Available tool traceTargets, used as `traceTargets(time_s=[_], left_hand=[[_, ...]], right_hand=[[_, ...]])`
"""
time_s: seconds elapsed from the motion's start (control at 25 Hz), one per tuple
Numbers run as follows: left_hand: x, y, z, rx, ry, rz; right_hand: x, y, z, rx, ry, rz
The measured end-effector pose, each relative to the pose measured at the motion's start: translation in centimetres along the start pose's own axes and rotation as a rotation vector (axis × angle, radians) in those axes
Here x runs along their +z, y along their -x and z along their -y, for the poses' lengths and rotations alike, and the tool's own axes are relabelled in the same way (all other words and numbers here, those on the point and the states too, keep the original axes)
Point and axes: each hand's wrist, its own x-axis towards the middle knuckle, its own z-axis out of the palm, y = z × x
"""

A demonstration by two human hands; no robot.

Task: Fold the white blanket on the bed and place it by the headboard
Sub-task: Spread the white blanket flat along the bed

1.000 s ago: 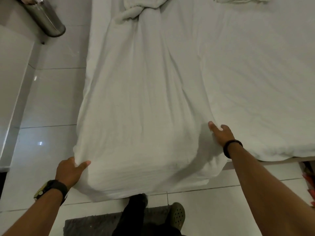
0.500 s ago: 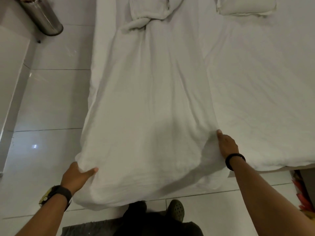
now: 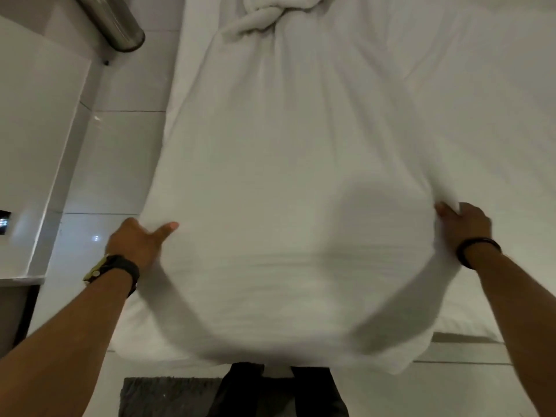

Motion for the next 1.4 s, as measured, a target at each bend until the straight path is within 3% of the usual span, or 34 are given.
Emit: traceTargets(time_s=[0.08,0.24,0.4,0.52,0.6,0.64,0.72,0.76,0.8,0.88,0.96,1.0,1.08,1.2,1.32,1.4], left_hand=[[1.6,0.9,-0.5,0.004,-0.041,0.006],[3.6,2.0,-0.9,-0.025,-0.003,-0.032],[2.1,1.6,0.0,0.019,-0.098,-0.104],[2.4,2.6,-0.4,0.05,-0.204,-0.264],[4.2,5.1,-2.2,0.226,-0.213,-0.289],[5.6,6.9,-3.5,0.421,-0.208,-0.244],[9.0,10.6,-4.7,0.875,-0.348,-0.102],[10.0,11.1,-3.9,0.997,-0.465,-0.025],[9.6,10.3,-2.0,1.01,-0.567,0.062],[7.5,6.7,3.6,0.894,-0.635,0.112],[5.0,4.0,7.9,0.835,-0.679,0.122],[4.5,3.4,8.8,0.819,-0.713,0.156],[5.3,4.0,8.3,0.754,-0.717,0.188],[6.3,5.8,7.1,0.774,-0.605,0.14],[7.6,8.6,7.5,1.056,-0.552,0.168],[9.1,10.4,7.7,1.138,-0.583,0.213]], right_hand=[[-1.1,-1.2,-1.5,0.038,0.154,0.0],[3.6,0.3,-0.3,0.025,0.102,-0.014],[2.2,1.1,-2.7,-0.021,0.165,-0.089],[1.3,1.7,-0.9,-0.07,0.185,-0.234],[4.0,6.0,3.0,-0.289,0.152,-0.363],[6.5,9.3,5.0,-0.458,0.09,-0.341],[12.2,16.6,7.0,-0.82,0.149,-0.17],[13.8,18.8,6.1,-0.9,0.236,-0.05],[14.2,19.3,4.1,-0.901,0.318,0.05],[11.4,16.6,-3.3,-0.681,0.501,0.082],[7.2,13.8,-10.2,-0.182,0.606,0.103],[5.6,13.2,-12.1,0.072,0.54,0.124],[5.1,14.0,-12.5,0.313,0.21,0.134],[6.5,18.3,-9.0,0.296,-0.109,0.029],[7.8,21.8,-7.7,0.293,-0.148,-0.011],[8.0,22.7,-8.9,0.245,-0.102,0.016]])
